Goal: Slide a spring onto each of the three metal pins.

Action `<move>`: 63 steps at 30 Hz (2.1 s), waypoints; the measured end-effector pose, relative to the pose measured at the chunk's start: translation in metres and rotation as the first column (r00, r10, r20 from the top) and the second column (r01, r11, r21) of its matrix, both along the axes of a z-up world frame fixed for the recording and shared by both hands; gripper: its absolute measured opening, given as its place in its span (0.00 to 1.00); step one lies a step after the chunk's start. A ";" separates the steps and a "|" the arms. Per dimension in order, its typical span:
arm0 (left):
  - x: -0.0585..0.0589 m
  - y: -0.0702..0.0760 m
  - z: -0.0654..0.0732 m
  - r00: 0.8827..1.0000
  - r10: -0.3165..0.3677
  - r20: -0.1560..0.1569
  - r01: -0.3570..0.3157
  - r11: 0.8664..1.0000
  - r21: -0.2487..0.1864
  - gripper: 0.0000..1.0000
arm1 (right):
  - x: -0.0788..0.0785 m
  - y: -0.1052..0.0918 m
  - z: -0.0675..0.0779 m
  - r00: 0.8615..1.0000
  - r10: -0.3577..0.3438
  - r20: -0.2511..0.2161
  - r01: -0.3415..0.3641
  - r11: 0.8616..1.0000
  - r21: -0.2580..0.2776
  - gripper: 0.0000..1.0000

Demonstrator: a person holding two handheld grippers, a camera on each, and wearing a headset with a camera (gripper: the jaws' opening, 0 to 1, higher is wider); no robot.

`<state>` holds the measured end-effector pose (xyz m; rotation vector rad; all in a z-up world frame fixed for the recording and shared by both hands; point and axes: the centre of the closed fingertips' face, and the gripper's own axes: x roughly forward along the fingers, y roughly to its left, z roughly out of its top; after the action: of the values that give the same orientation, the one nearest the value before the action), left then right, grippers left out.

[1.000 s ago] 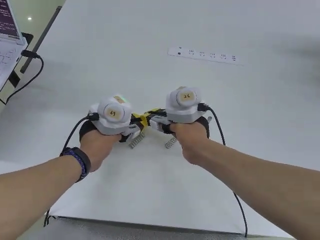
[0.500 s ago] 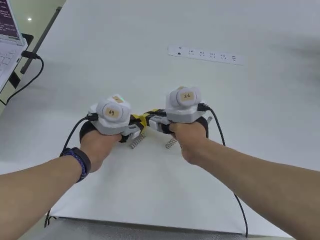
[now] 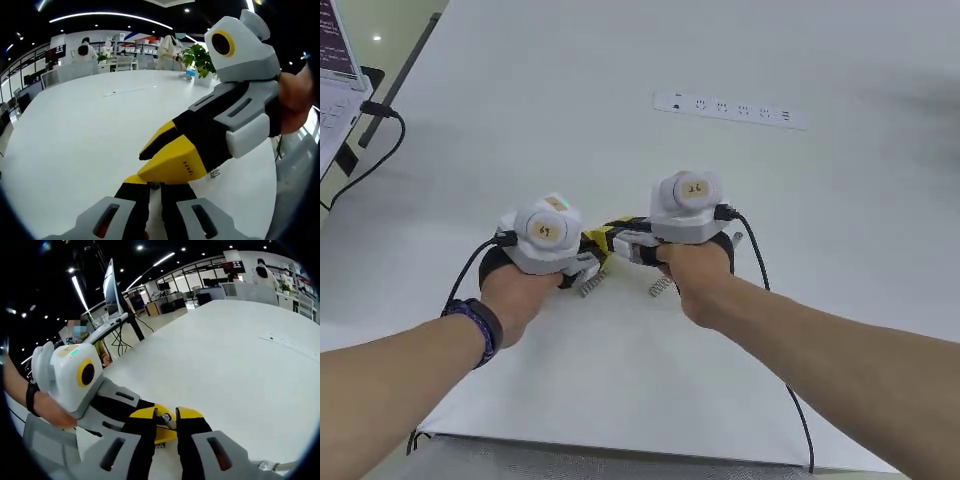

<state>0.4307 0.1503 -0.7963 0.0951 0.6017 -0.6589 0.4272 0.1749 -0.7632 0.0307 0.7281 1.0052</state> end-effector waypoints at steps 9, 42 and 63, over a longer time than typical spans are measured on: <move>0.001 0.000 0.000 1.000 -0.001 0.007 0.001 1.000 0.013 0.00 | -0.003 -0.004 0.007 1.000 0.004 0.006 -0.004 1.000 0.011 0.20; 0.008 0.000 0.003 1.000 0.004 0.009 -0.004 0.999 0.035 0.00 | -0.013 -0.047 0.034 0.998 -0.063 0.029 0.062 0.997 0.040 0.43; 0.011 -0.002 0.003 1.000 0.008 -0.008 -0.007 0.999 0.038 0.00 | -0.015 -0.101 0.052 0.983 -0.173 0.069 0.170 0.985 0.041 0.46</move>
<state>0.4418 0.1481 -0.7935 0.1251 0.6223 -0.6411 0.4118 0.0743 -0.7108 0.0858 0.6299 0.8499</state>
